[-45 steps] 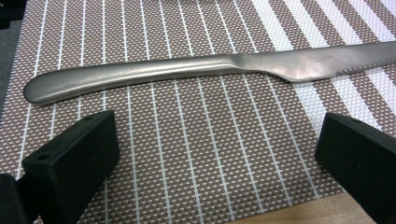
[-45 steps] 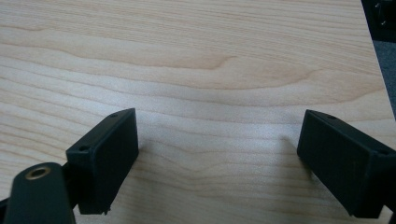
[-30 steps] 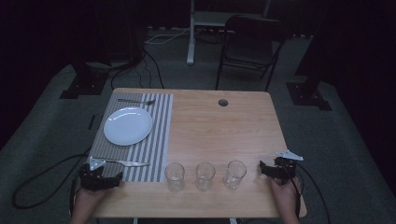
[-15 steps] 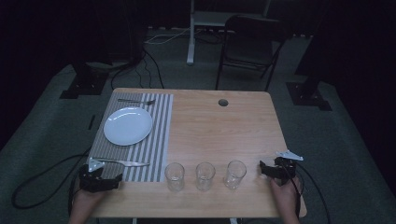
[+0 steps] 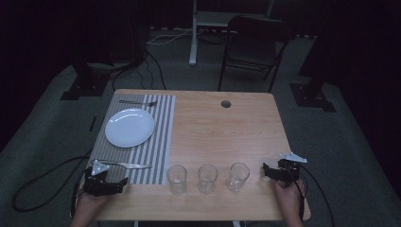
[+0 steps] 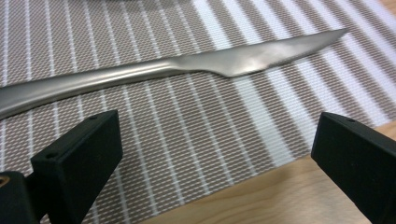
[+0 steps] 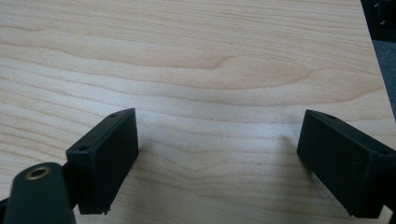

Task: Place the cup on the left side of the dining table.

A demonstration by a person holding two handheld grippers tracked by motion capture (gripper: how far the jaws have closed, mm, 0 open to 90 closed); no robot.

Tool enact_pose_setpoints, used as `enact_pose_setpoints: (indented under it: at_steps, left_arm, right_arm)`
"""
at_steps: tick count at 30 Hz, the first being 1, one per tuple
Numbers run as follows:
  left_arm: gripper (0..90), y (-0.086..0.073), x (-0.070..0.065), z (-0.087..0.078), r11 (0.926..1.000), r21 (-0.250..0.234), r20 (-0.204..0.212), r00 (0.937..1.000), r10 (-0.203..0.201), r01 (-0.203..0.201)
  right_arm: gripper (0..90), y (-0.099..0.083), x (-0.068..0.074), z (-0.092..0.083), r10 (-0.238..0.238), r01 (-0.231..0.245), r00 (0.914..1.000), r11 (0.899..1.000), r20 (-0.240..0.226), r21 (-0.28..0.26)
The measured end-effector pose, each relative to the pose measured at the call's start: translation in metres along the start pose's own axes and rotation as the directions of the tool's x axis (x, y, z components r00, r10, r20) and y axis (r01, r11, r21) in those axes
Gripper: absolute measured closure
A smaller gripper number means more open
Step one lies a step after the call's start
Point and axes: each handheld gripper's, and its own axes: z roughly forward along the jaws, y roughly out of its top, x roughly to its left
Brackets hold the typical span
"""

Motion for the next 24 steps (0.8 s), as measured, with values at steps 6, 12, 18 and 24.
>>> enact_pose_setpoints:
  at_steps: [6, 12, 18, 24]
  left_arm:
    - [2.5, 0.007, -0.010, -0.005, 0.9992, -0.033, 0.027, 0.9993, 0.026, -0.025]
    - [2.4, 0.013, -0.017, -0.009, 0.9972, -0.064, 0.057, 0.9975, 0.042, -0.038]
    - [2.5, 0.016, -0.027, -0.010, 0.9944, -0.068, 0.081, 0.9930, 0.086, -0.081]
    - [2.5, 0.025, -0.030, -0.016, 0.9929, -0.097, 0.130, 0.9881, 0.082, -0.069]
  right_arm:
    - [12.2, 0.000, 0.000, 0.000, 0.001, -0.001, 1.0000, 1.000, 0.000, 0.000]
    - [12.1, 0.000, 0.000, 0.000, 0.000, 0.000, 1.0000, 1.000, 0.000, 0.000]
    - [12.2, 0.000, 0.000, 0.000, 0.000, 0.000, 1.0000, 1.000, 0.000, 0.000]
    - [12.2, 0.000, 0.000, 0.000, 0.000, 0.000, 1.0000, 1.000, 0.000, 0.000]
